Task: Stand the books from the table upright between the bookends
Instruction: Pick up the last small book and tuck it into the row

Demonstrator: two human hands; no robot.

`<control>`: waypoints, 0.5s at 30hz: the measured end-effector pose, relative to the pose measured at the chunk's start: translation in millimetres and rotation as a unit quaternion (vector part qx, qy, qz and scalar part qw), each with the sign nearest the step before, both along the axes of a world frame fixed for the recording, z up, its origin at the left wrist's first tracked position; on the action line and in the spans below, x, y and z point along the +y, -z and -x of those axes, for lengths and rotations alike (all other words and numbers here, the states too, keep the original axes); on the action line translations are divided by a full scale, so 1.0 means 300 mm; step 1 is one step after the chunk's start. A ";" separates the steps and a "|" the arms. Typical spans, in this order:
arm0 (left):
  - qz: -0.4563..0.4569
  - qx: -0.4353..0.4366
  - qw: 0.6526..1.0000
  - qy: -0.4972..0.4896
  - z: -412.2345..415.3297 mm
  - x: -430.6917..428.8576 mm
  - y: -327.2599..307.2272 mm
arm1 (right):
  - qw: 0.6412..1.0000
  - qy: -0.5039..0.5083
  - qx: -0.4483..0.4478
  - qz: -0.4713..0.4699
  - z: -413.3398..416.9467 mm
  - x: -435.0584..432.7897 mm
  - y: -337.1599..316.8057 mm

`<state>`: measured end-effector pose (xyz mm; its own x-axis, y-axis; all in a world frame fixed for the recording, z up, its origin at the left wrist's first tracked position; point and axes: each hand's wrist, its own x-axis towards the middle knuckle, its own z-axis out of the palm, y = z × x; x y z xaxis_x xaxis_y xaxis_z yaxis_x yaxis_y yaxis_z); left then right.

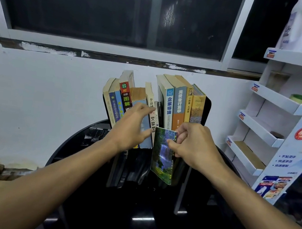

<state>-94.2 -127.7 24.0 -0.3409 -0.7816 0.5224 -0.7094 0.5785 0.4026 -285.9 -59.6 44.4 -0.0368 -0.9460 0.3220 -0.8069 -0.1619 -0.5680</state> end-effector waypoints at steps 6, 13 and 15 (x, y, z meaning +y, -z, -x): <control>0.092 -0.039 0.995 -0.015 0.013 -0.057 -0.098 | 0.998 0.003 0.032 0.047 0.002 -0.027 -0.018; 0.042 -0.108 0.992 -0.055 0.035 -0.155 -0.144 | 0.995 -0.002 0.045 0.088 -0.011 -0.058 -0.041; 0.049 -0.114 0.990 -0.060 0.037 -0.163 -0.137 | 0.993 -0.003 0.060 0.100 -0.016 -0.071 -0.050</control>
